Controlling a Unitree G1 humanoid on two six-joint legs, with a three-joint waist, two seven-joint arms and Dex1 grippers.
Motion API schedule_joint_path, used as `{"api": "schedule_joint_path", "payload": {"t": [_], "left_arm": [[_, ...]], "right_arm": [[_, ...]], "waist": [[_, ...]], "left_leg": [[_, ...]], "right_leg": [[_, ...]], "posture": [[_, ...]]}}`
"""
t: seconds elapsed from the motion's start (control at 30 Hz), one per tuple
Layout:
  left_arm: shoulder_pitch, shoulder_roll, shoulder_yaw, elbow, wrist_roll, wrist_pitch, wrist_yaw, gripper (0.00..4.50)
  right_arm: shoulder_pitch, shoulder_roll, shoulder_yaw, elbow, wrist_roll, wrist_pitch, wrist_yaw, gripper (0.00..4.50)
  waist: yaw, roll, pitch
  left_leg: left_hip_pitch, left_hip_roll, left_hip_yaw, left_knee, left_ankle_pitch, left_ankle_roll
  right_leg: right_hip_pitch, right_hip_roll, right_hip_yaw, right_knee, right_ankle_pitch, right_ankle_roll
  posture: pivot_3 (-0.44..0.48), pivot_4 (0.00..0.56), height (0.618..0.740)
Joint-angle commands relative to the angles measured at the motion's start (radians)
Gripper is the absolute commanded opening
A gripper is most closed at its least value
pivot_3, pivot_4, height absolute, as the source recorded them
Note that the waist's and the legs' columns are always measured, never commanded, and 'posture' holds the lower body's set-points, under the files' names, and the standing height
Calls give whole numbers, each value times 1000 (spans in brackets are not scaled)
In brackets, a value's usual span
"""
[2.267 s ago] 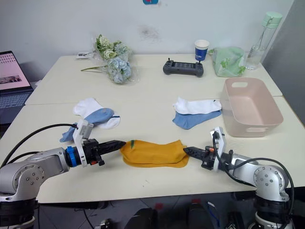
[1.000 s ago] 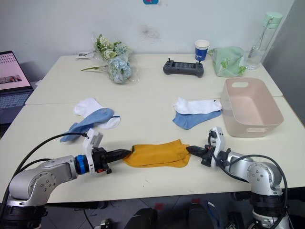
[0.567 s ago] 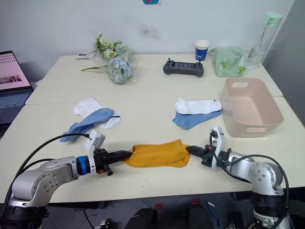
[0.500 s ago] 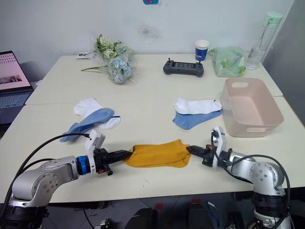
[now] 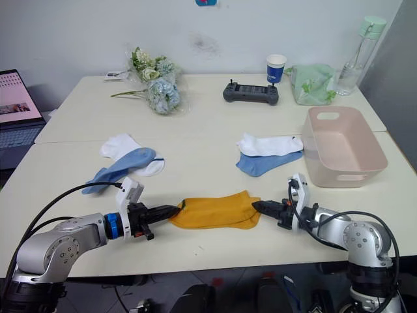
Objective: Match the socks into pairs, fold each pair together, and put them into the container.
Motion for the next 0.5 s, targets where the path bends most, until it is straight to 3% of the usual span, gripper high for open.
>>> {"api": "schedule_joint_path", "payload": {"t": [0.03,0.4,0.5], "left_arm": [[2,5,1,-29,-2,-13,-11,0],[-4,6,1,-24,-2,-10,-14,0],[-3,9,4,-27,-3,-8,-13,0]], "right_arm": [[18,-27,-9,-53,26,-4,43,1954],[22,-34,72,-70,-46,-71,90,1954],[29,-43,74,-78,-43,-68,101,1345]], "waist": [[1,0,0],[1,0,0],[1,0,0]], "left_leg": [[0,0,0,0,0,0],[0,0,0,0,0,0],[0,0,0,0,0,0]], "right_leg": [[0,0,0,0,0,0],[0,0,0,0,0,0],[0,0,0,0,0,0]], "posture": [[0,150,740],[0,150,740],[0,150,740]]}}
